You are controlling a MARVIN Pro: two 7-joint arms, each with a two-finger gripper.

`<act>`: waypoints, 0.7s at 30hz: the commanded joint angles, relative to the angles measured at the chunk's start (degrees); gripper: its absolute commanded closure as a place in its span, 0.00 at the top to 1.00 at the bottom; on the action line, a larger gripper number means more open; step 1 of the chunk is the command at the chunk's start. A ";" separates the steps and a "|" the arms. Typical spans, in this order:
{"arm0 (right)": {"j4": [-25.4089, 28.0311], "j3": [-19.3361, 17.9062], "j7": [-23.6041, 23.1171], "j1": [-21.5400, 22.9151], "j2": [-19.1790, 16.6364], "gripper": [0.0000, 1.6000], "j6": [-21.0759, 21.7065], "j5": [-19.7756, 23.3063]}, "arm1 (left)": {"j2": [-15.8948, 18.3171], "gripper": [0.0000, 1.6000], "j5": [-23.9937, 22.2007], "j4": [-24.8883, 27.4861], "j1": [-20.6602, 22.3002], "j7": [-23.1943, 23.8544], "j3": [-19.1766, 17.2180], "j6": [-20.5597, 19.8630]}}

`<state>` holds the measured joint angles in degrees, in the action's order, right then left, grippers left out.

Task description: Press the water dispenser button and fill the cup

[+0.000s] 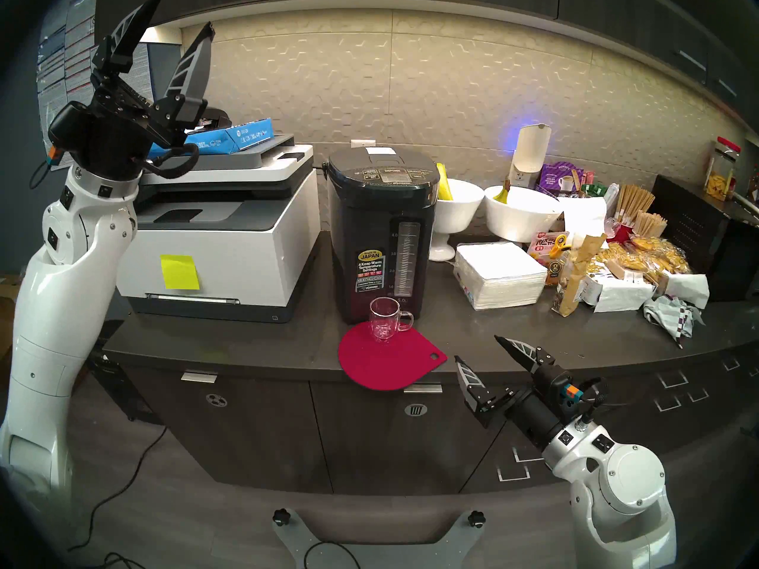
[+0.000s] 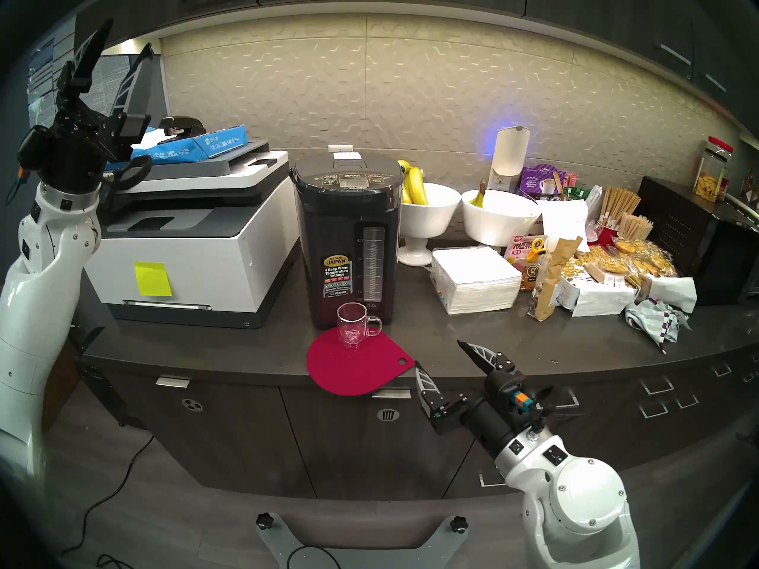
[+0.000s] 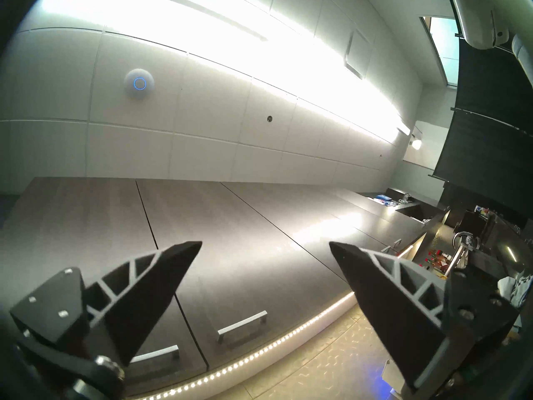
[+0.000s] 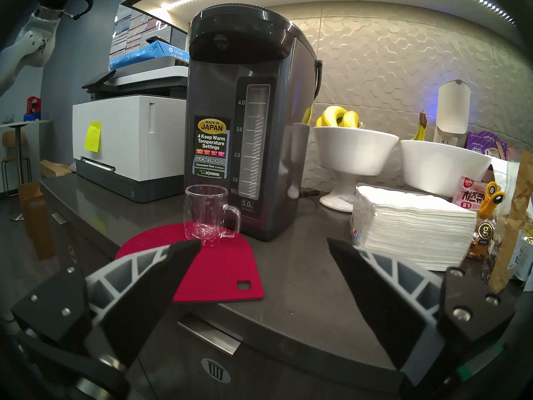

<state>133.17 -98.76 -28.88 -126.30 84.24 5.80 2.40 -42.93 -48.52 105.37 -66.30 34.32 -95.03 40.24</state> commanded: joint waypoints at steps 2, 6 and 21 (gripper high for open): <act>1.34 0.09 -0.07 0.17 -0.08 1.00 -0.21 -0.06 | 2.98 1.00 -2.78 -1.45 6.89 0.02 -1.07 -3.33; 1.44 0.09 -0.05 0.11 -0.08 1.00 -0.16 -0.12 | 2.63 1.00 -2.92 -3.83 8.75 1.22 2.73 -4.86; 1.41 0.08 -0.08 0.13 -0.06 1.00 -0.18 -0.11 | -1.60 1.00 -0.88 -6.85 16.62 2.55 13.04 -9.74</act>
<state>133.18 -98.77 -28.91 -126.30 84.27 5.80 2.39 -43.11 -48.25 98.15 -54.84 37.40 -83.35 32.88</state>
